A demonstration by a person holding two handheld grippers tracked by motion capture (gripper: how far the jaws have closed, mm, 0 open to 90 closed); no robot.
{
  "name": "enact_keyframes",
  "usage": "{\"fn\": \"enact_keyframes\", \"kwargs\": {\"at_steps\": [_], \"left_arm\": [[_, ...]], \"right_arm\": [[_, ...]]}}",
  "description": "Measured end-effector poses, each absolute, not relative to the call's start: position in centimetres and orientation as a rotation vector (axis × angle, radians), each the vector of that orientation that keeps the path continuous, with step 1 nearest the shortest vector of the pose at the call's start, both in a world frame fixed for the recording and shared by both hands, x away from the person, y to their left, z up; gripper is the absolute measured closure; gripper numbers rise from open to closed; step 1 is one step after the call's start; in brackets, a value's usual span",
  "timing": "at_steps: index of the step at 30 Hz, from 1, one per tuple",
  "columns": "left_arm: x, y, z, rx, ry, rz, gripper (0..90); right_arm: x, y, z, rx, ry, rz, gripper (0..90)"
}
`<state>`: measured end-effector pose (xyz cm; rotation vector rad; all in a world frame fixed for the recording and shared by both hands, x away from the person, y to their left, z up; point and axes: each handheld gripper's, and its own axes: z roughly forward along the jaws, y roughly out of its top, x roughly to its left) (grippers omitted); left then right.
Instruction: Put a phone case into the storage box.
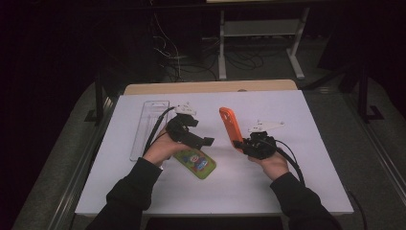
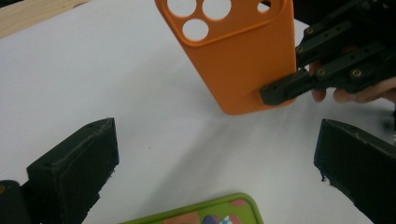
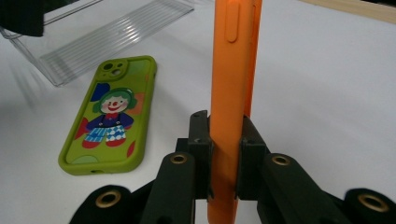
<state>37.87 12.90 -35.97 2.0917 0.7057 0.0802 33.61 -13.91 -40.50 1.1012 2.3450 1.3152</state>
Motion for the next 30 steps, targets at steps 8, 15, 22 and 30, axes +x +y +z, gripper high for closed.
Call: {"fn": "enact_keyframes", "kwargs": {"at_steps": [8, 15, 22, 30], "left_arm": [[38.3, 12.1, -36.0, 2.061, 0.705, 0.060, 0.0], [38.8, 11.0, -36.0, 2.041, 0.695, 0.035, 0.0], [39.1, 10.0, -36.5, 2.022, 0.709, 0.018, 0.0], [39.5, 9.4, -37.0, 2.005, 0.714, -0.004, 0.0]], "right_arm": [[33.7, -13.3, -40.7, 1.106, 2.356, 1.339, 78.3], [33.6, -12.8, -40.6, 1.099, 2.359, 1.350, 78.3], [33.4, -12.3, -40.5, 1.087, 2.369, 1.359, 78.3], [33.2, -11.7, -40.2, 1.063, 2.373, 1.386, 78.3]]}}
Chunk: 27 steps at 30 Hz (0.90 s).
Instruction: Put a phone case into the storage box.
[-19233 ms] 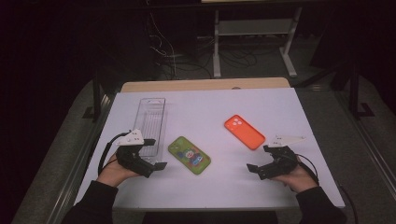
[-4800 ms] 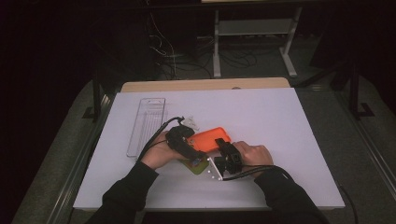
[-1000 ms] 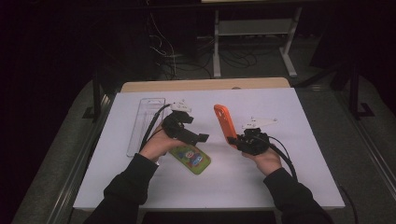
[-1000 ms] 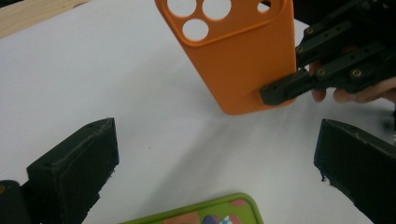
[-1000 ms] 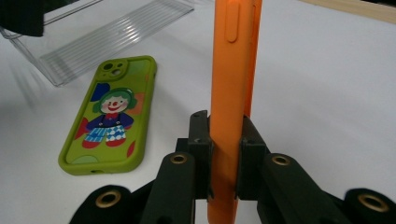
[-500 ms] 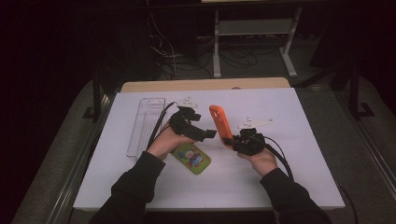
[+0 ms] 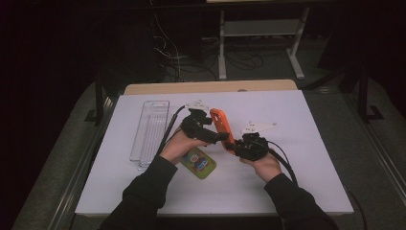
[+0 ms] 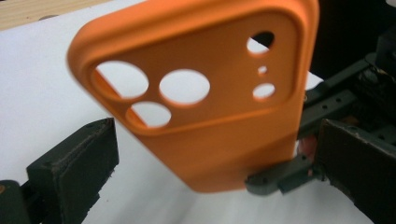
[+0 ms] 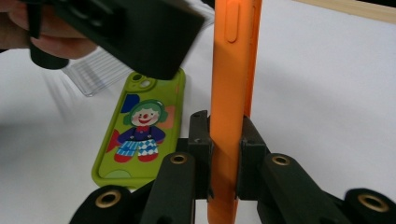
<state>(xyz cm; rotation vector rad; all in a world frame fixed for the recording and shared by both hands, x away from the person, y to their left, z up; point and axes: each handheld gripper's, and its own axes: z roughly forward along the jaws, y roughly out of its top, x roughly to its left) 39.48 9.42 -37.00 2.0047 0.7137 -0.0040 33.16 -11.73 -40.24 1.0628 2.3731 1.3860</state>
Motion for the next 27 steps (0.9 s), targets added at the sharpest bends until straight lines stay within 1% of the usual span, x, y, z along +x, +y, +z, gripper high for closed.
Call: {"fn": "enact_keyframes", "kwargs": {"at_steps": [20, 27], "left_arm": [[39.85, 9.01, -37.09, 1.954, 0.759, -0.019, 0.1], [39.94, 9.32, -36.84, 1.927, 0.763, -0.012, 9.8]], "right_arm": [[33.07, -11.14, -40.38, 1.070, 2.386, 1.389, 78.3], [33.02, -11.03, -40.45, 1.077, 2.390, 1.381, 78.3]]}}
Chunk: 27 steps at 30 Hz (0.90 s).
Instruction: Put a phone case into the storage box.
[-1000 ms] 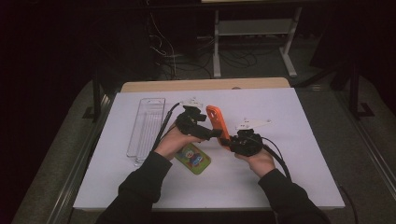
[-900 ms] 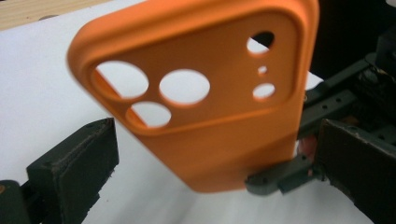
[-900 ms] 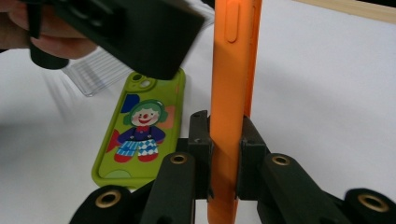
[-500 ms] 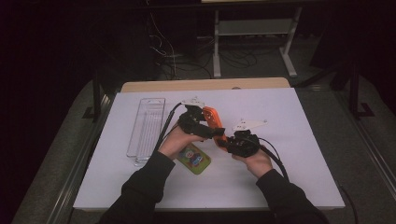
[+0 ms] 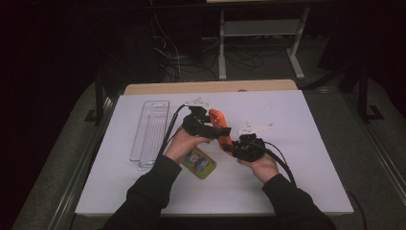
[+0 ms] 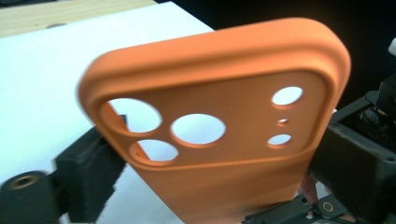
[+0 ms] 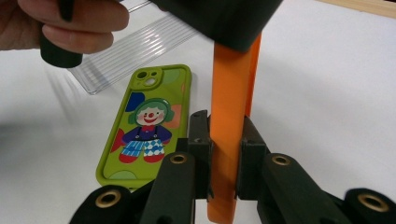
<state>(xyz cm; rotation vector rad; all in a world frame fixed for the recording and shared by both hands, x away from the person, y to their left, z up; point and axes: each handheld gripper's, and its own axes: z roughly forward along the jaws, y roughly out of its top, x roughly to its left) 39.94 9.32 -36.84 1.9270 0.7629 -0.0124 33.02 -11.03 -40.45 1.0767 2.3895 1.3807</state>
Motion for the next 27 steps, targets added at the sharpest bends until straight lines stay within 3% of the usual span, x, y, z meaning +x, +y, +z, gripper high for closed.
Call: {"fn": "enact_keyframes", "kwargs": {"at_steps": [12, 17, 27], "left_arm": [[40.0, 9.5, -36.6, 1.924, 0.734, -0.031, 14.9], [40.2, 10.0, -36.2, 1.927, 0.723, -0.027, 14.9], [40.5, 10.9, -35.0, 1.962, 0.753, 0.027, 15.0]], "right_arm": [[33.0, -10.8, -40.6, 1.057, 2.403, 1.355, 77.6], [33.2, -11.5, -40.4, 1.049, 2.386, 1.349, 59.7], [32.9, -13.4, -40.0, 1.070, 2.394, 1.326, 37.2]]}}
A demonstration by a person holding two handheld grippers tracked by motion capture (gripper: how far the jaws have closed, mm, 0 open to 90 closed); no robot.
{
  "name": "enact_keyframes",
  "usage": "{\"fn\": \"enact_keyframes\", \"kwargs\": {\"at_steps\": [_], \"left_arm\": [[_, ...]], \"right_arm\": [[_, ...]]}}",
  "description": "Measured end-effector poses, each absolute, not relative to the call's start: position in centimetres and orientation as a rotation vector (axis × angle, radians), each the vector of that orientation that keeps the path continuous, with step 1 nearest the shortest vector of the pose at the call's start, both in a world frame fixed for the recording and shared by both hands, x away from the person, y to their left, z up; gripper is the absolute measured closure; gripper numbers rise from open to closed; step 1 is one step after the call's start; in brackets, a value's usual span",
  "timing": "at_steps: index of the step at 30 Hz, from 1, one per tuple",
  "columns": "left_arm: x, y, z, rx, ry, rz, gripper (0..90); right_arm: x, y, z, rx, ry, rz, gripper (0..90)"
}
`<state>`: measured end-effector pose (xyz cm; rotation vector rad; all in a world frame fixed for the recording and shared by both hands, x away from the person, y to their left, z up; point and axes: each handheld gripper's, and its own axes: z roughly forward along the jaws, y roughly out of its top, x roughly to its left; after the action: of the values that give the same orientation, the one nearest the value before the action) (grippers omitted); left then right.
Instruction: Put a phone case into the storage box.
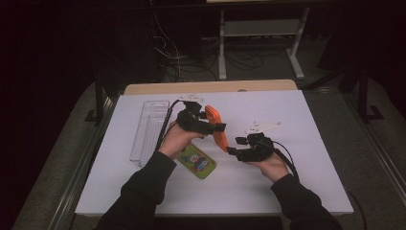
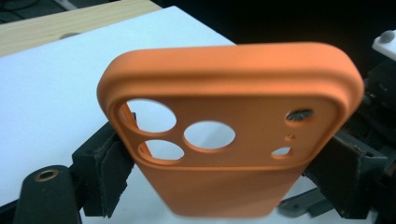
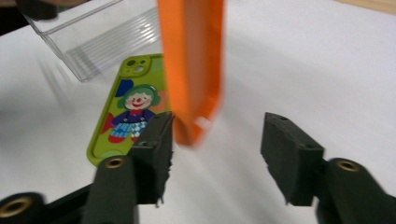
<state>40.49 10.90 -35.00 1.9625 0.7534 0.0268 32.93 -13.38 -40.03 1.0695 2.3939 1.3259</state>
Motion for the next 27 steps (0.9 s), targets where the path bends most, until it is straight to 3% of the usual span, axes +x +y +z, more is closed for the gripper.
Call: {"fn": "enact_keyframes", "kwargs": {"at_steps": [11, 18, 27], "left_arm": [[41.1, 12.8, -33.5, 1.986, 0.795, 0.074, 15.0], [41.6, 14.4, -32.3, 2.005, 0.840, 0.104, 15.0], [42.6, 17.0, -30.5, 1.998, 0.905, 0.172, 15.0]], "right_arm": [[31.9, -16.1, -40.6, 1.069, 2.377, 1.312, 13.7], [30.9, -17.6, -41.6, 1.064, 2.379, 1.273, 3.6], [29.6, -19.2, -42.9, 1.093, 2.352, 1.225, 0.2]]}}
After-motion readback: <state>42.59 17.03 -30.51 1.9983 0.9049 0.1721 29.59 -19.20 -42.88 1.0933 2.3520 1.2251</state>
